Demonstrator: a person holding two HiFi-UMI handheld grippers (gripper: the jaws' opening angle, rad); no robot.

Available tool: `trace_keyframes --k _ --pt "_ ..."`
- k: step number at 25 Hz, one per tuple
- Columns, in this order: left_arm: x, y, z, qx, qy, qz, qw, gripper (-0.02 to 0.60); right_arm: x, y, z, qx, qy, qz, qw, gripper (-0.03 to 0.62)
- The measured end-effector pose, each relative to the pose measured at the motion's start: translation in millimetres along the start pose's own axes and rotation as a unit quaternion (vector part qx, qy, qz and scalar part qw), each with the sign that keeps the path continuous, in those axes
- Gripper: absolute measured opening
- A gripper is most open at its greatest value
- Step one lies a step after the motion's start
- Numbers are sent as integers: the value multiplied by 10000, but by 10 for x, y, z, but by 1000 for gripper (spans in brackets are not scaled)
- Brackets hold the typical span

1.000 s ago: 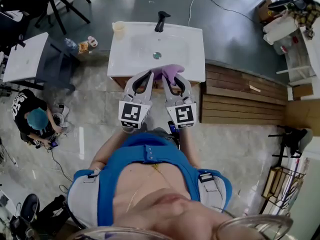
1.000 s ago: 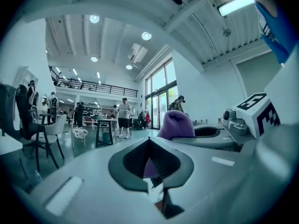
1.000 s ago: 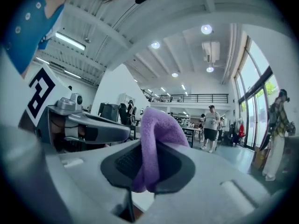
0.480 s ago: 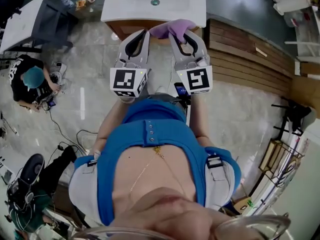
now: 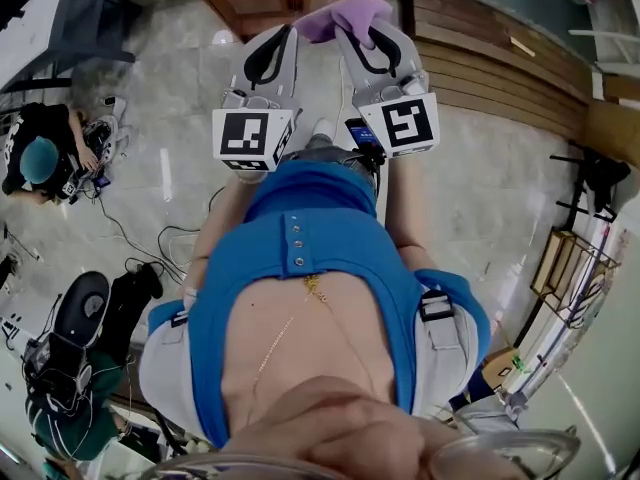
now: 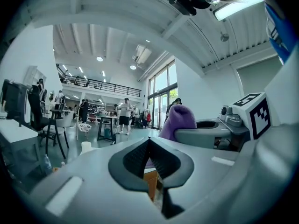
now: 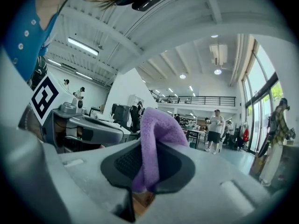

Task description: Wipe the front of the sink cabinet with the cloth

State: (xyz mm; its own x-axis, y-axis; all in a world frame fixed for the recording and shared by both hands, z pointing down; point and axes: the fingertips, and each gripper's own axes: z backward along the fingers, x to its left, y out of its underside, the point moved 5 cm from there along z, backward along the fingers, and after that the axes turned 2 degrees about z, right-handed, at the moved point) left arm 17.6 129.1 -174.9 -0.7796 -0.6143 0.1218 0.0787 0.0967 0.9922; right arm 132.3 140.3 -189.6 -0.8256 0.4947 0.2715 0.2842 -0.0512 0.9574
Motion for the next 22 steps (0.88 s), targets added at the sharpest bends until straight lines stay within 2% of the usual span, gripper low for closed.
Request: trace_keyframes --k 9,12,15,18,22 --pt "323 -67 850 76 126 -90 9999 -2 891 -187 57 1 226 -148 9996 63" --pt "291 -31 1057 47 232 -209 9995 -1 1111 -197 149 14 329 -234 9992 63" --pt "196 -23 1240 40 313 -226 9992 0 1230 -225 293 -39 390 -279 9988 63" --pt "206 57 1343 92 187 -258 9994 -1 1288 -219 348 -63 399 -346 9986 63" --pt "220 109 1286 131 117 -121 9998 -1 1286 -165 258 -77 269 -299 9992 63"
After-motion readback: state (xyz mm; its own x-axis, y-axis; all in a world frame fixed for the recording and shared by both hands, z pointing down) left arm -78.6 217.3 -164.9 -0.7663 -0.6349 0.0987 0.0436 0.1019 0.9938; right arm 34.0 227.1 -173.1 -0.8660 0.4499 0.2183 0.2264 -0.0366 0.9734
